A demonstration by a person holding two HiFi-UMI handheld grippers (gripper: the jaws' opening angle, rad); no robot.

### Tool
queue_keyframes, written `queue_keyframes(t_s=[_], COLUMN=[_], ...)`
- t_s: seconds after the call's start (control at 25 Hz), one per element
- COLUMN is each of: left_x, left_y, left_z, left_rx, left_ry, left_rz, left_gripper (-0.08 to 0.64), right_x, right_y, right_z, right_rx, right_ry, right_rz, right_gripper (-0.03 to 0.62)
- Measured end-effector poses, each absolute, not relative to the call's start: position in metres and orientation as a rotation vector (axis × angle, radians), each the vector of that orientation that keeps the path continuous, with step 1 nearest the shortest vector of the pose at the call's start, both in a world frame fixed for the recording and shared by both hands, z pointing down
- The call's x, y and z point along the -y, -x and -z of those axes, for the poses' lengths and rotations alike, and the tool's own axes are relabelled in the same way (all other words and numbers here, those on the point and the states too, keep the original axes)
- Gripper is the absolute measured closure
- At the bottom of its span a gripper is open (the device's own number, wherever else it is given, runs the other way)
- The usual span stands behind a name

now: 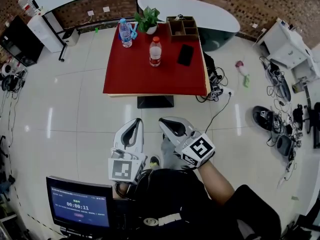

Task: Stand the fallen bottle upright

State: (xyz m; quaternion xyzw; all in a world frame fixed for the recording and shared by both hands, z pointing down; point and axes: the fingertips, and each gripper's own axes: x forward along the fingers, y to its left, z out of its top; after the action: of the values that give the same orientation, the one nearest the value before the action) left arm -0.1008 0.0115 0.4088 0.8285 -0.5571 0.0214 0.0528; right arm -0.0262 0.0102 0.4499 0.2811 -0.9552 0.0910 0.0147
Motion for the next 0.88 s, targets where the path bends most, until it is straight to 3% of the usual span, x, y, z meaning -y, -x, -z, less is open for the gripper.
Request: queue_keyframes(t_s=[0.4,0.88], left_x=[-0.005,-0.062], left_y=[0.085,0.055], left_z=[-0.399,-0.374], left_rx=[1.652,1.627], left_ry=[-2.55,-2.593], left_rz=[0.0,0.031], left_gripper=[0.552,0.552], right_x=[-0.007,-0.072], right_y=[0.028,0.009], right_z=[-0.396,-0.389], right_rx=[3.016,2.984], right_ry=[-0.909,-0.977], right_rz=[-0.206,-0.234], right_gripper=[0.589,0.589])
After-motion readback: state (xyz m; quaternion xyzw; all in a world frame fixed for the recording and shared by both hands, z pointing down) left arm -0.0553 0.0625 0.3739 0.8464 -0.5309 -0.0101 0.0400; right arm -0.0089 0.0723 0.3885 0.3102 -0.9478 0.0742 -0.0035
